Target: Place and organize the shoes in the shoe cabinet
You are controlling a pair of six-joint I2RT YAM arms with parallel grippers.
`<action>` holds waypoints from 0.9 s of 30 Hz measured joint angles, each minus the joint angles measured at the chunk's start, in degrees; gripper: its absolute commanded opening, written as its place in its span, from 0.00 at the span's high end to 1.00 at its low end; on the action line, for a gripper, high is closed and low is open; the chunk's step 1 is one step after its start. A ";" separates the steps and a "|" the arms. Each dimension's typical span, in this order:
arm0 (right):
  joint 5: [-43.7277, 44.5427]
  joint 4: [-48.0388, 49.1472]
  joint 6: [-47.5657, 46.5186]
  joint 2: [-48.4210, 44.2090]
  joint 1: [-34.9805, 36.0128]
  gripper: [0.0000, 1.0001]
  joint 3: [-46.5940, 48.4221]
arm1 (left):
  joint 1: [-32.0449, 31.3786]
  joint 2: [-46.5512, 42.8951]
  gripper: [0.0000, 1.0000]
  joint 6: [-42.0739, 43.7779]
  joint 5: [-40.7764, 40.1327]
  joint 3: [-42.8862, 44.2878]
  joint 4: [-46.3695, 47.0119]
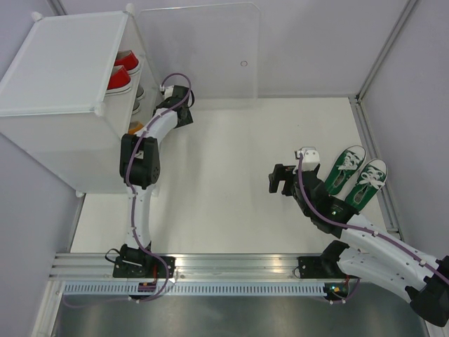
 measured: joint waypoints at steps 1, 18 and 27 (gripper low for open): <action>0.00 0.02 0.00 0.00 0.00 0.02 0.00 | 0.07 0.00 0.19 0.13 -0.39 0.00 -0.07; -0.39 0.09 0.02 0.28 0.00 0.02 -0.02 | -1.05 -0.09 0.08 2.99 1.25 0.85 -0.63; -0.39 0.11 0.02 0.76 0.00 0.02 -0.02 | -5.27 0.63 0.09 8.31 6.03 7.72 5.11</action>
